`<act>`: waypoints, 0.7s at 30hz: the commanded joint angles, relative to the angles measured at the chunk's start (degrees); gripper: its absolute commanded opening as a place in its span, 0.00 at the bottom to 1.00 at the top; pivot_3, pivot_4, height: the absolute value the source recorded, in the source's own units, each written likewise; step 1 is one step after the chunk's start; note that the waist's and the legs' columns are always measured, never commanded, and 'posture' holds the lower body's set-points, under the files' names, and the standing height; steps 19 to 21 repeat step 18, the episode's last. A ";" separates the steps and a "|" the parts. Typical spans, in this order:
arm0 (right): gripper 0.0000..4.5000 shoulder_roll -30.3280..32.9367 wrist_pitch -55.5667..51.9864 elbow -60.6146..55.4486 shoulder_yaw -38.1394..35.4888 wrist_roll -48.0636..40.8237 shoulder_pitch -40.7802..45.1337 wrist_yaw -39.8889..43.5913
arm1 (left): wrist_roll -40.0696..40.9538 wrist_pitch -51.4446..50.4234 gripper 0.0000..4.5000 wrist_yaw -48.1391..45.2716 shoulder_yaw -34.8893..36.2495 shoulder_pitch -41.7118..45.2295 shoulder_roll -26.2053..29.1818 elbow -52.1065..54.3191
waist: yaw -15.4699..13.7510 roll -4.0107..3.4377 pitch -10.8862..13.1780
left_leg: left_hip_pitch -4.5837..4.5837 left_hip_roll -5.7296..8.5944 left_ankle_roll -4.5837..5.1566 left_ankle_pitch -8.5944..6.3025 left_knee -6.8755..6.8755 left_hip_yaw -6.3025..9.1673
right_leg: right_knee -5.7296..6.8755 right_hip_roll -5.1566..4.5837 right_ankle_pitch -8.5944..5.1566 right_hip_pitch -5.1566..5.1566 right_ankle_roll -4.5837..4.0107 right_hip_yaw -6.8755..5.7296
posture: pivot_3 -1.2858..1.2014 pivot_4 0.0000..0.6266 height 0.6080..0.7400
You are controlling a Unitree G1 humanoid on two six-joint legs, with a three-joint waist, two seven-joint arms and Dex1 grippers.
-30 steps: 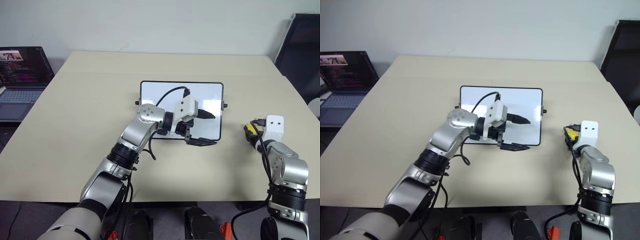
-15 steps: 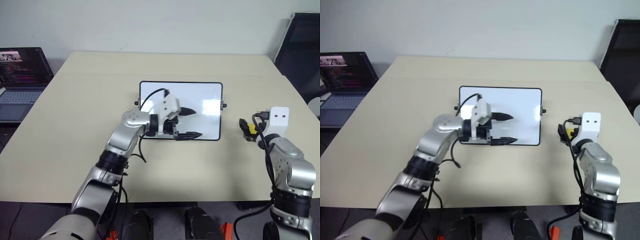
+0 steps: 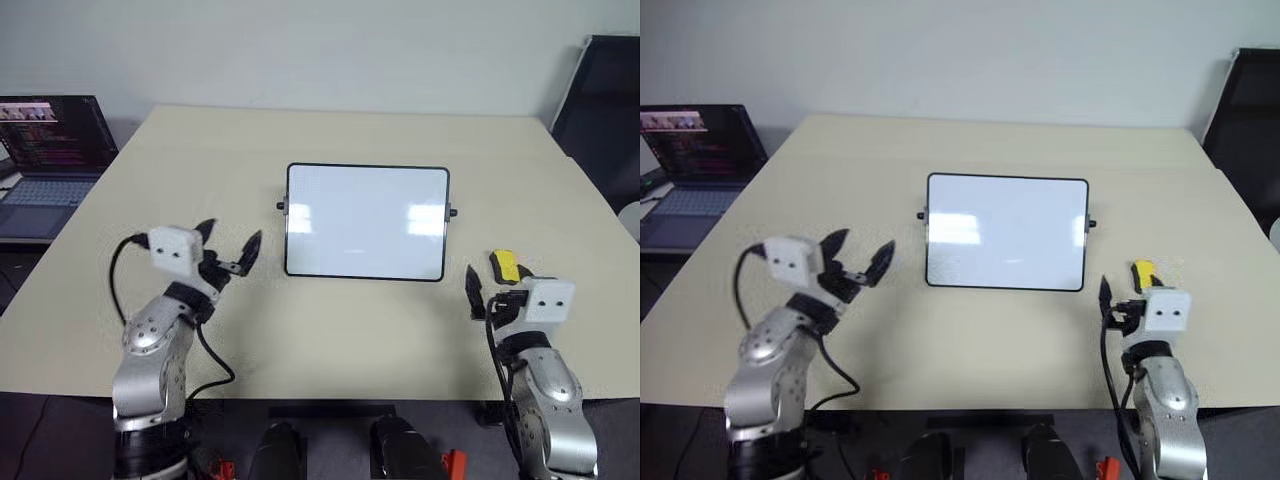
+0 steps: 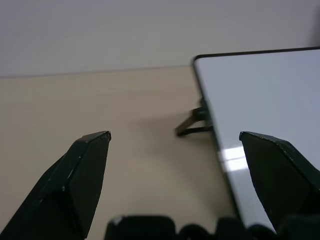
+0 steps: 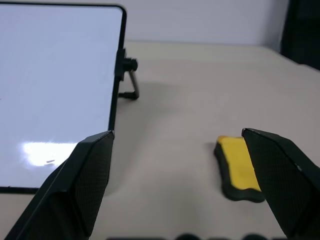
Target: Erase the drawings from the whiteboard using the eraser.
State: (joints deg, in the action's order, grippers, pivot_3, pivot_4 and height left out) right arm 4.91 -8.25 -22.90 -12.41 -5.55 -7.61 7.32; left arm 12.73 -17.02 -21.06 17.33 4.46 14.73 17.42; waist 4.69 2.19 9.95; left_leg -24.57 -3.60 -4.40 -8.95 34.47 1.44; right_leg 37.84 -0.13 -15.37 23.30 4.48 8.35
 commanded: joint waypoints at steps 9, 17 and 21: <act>0.99 3.59 0.68 -0.86 -1.74 -7.07 -3.73 4.91 | 0.33 -3.76 1.00 4.57 -5.92 -0.61 -0.90 5.86 | 0.09 0.06 0.01 | -0.01 0.02 -0.05 -0.03 0.07 -0.04 | -0.19 -0.05 0.01 -0.05 -0.02 0.05 | 0.52 0.24 1.00; 0.99 5.17 -4.00 -5.92 -1.80 -7.42 -9.24 3.85 | 0.36 -2.84 1.00 5.21 -9.05 -3.81 -2.25 5.38 | 0.02 0.05 0.01 | -0.03 0.01 -0.03 -0.03 -0.46 -0.04 | -0.13 -0.02 -0.07 0.17 -0.09 0.01 | 0.52 0.24 1.00; 0.99 5.39 -4.35 -5.63 -2.05 -7.49 -9.09 3.74 | 0.34 -2.19 1.00 5.24 -9.56 -3.46 -2.63 4.82 | 0.02 0.05 0.01 | -0.07 0.01 -0.03 -0.03 -0.46 -0.02 | -0.13 -0.01 -0.08 0.19 -0.09 -0.02 | 0.52 0.24 1.00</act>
